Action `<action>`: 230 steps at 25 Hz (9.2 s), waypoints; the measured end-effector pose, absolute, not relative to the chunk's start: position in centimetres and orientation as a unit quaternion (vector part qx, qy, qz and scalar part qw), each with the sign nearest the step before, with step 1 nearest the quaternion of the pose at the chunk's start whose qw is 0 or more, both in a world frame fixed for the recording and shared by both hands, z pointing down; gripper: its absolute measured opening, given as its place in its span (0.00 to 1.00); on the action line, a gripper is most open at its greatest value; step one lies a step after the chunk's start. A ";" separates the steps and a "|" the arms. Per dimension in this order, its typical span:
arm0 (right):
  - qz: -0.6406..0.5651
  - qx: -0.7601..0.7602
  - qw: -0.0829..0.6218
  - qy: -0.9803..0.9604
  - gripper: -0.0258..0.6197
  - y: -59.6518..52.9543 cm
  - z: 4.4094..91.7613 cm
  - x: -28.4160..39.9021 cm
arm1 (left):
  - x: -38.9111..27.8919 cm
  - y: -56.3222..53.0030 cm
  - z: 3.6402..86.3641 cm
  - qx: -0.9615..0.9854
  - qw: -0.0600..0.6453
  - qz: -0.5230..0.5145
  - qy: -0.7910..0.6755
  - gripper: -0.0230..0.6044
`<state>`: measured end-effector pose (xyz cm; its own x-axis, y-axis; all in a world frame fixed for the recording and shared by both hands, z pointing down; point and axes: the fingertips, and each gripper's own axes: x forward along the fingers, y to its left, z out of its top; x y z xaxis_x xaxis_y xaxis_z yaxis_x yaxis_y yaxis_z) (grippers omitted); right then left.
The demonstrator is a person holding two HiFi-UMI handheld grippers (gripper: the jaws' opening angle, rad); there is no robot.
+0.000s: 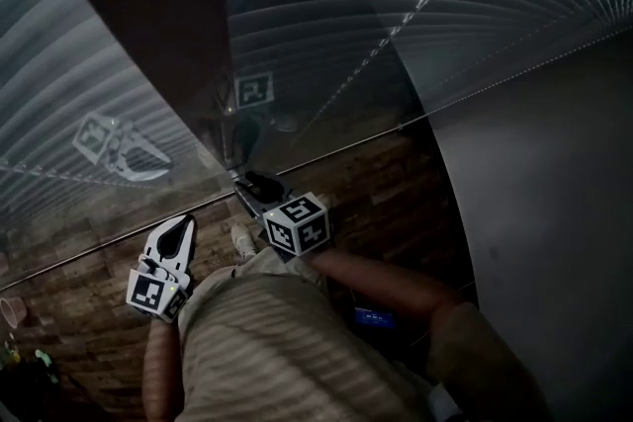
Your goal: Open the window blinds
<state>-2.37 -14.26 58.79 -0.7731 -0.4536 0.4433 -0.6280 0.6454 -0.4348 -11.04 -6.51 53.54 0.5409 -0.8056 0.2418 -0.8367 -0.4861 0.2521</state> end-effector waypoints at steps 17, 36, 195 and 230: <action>0.249 0.373 0.125 -0.885 0.22 -15.0 57.9 -1.2 | -14.0 -8.3 56.3 0.846 0.202 0.026 -0.492 0.06; 0.232 0.396 0.154 -0.875 0.23 -15.2 57.6 -2.6 | -13.5 -7.4 55.0 0.823 0.200 0.037 -0.530 0.06; 0.267 0.412 0.162 -0.856 0.31 -16.0 63.7 2.0 | -14.8 -6.7 63.8 0.840 0.263 0.024 -0.473 0.05; -0.020 0.445 0.354 -0.822 0.24 -15.6 63.1 -4.2 | -14.5 -7.4 61.8 0.843 0.251 0.048 -0.473 0.06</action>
<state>-4.16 -15.64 63.09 -0.3519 -0.7464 0.5649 -0.7182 0.6023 0.3484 -14.50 -7.43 61.84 0.5479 -0.7733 0.3190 -0.8219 -0.4267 0.3774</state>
